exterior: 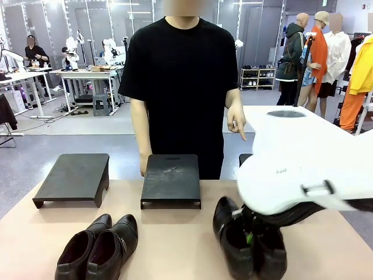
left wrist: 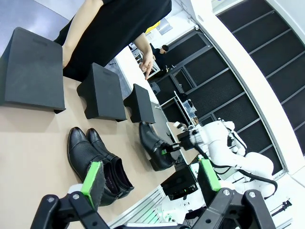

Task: Place the shoes on the stand as instructed by the person.
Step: Pick up one pair of Shoes and place it on the Shoes Stand indicated by the person.

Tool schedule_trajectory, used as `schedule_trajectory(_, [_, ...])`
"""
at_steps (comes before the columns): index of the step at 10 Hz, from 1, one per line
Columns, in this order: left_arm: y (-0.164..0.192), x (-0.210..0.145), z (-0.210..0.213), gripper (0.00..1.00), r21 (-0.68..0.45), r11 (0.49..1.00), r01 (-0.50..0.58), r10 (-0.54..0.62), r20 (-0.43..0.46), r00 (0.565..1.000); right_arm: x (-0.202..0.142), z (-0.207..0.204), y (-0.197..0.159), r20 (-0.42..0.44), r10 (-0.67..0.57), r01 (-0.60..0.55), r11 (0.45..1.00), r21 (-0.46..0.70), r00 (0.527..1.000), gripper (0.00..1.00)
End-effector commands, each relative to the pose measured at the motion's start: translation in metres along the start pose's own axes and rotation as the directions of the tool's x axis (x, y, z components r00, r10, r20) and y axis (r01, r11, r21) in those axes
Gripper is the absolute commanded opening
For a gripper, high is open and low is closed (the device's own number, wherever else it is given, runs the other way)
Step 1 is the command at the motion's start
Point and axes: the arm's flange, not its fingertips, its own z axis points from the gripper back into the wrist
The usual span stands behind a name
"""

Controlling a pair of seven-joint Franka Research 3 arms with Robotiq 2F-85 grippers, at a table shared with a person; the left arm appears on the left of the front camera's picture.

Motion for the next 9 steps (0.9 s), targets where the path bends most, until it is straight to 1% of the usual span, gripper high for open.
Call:
schedule_trajectory(1, [0.001, 0.002, 0.001, 1.0, -0.016, 0.999, 0.028, -0.028, 0.004, 1.0, -0.005, 0.057, -0.032, 0.1, 0.046, -0.047, 0.999, 0.003, 0.994, 0.0])
schedule_trajectory(3, [0.001, 0.002, 0.001, 1.0, -0.016, 0.999, 0.028, -0.028, 0.004, 1.0, 0.017, 0.097, -0.057, 0.147, 0.093, -0.091, 0.996, -0.02, 0.985, 0.0])
schedule_trajectory(4, [0.001, 0.002, 0.001, 1.0, -0.016, 0.999, 0.028, -0.028, 0.004, 1.0, 0.034, 0.12, -0.074, 0.174, 0.116, -0.113, 0.993, -0.024, 0.978, 0.0])
schedule_trajectory(5, [0.001, 0.002, 0.001, 1.0, -0.016, 0.999, 0.028, -0.028, 0.004, 1.0, 0.05, 0.133, -0.087, 0.197, 0.13, -0.126, 0.992, -0.03, 0.972, 0.0])
schedule_trajectory(8, [0.001, 0.002, 0.001, 1.0, -0.016, 0.999, 0.028, -0.028, 0.004, 1.0, 0.095, 0.141, -0.116, 0.201, 0.136, -0.143, 0.99, 0.017, 0.97, 0.0])
schedule_trajectory(9, [0.001, 0.002, 0.001, 1.0, -0.016, 0.999, 0.028, -0.028, 0.004, 1.0, 0.103, 0.14, -0.12, 0.225, 0.137, -0.145, 0.989, 0.022, 0.965, 0.0])
